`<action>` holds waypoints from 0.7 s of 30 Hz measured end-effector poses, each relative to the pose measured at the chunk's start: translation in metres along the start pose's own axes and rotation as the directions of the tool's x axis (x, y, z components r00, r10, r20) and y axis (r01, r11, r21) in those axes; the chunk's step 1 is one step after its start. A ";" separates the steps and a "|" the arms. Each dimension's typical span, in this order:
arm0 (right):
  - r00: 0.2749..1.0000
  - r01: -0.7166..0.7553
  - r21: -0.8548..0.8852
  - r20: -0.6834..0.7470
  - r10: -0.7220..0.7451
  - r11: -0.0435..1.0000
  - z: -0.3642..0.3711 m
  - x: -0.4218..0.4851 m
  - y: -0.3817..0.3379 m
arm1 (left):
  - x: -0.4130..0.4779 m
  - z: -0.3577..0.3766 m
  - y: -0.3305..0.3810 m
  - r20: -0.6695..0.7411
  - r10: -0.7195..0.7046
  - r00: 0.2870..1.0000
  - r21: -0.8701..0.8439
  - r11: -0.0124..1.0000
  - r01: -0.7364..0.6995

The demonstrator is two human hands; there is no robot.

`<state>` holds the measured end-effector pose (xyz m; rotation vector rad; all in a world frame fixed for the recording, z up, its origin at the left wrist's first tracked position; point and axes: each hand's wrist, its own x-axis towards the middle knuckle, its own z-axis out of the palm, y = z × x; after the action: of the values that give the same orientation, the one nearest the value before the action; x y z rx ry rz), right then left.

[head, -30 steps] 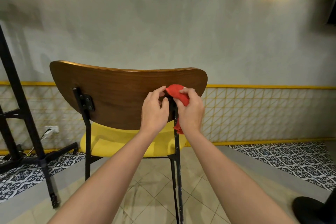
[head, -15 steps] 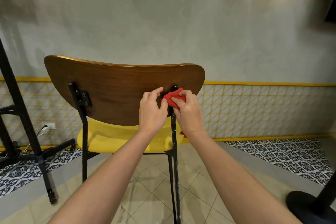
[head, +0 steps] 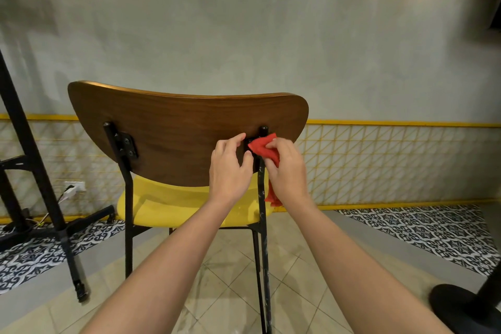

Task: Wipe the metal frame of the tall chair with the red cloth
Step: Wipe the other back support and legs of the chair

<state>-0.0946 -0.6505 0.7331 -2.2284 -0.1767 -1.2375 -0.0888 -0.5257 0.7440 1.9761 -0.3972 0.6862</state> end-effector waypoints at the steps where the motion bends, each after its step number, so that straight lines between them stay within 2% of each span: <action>1: 0.995 -0.096 0.046 0.036 0.094 0.994 0.000 -0.005 0.002 | -0.002 0.000 -0.002 0.004 -0.006 1.000 0.004 1.000 0.006; 4: 0.960 -0.276 0.254 0.029 0.278 0.927 0.000 -0.007 0.002 | -0.004 0.003 -0.005 0.014 -0.008 1.000 0.001 1.000 0.008; 6: 0.937 -0.315 0.367 -0.027 0.349 0.875 0.000 -0.002 -0.003 | -0.004 0.005 -0.005 0.011 -0.004 1.000 -0.007 1.000 0.004; 8: 0.928 -0.317 0.403 -0.056 0.369 0.858 0.002 0.002 -0.006 | -0.003 0.006 -0.006 0.001 0.002 1.000 -0.016 1.000 -0.002; 11: 0.928 -0.332 0.390 -0.028 0.371 0.859 0.010 -0.003 -0.005 | -0.003 0.007 -0.007 -0.010 0.009 1.000 -0.031 0.999 -0.009; 17: 0.880 -0.462 0.320 0.053 0.471 0.827 0.029 -0.030 0.011 | -0.010 0.012 -0.010 0.002 -0.001 1.000 -0.063 0.998 0.001; 21: 0.880 -0.475 0.244 0.148 0.452 0.845 0.029 -0.041 0.021 | -0.016 0.017 -0.018 0.023 -0.039 0.999 -0.085 0.996 0.041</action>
<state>-0.0885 -0.6456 0.6788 -1.9257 0.1500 -0.7992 -0.0867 -0.5325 0.7157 1.9067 -0.3925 0.6128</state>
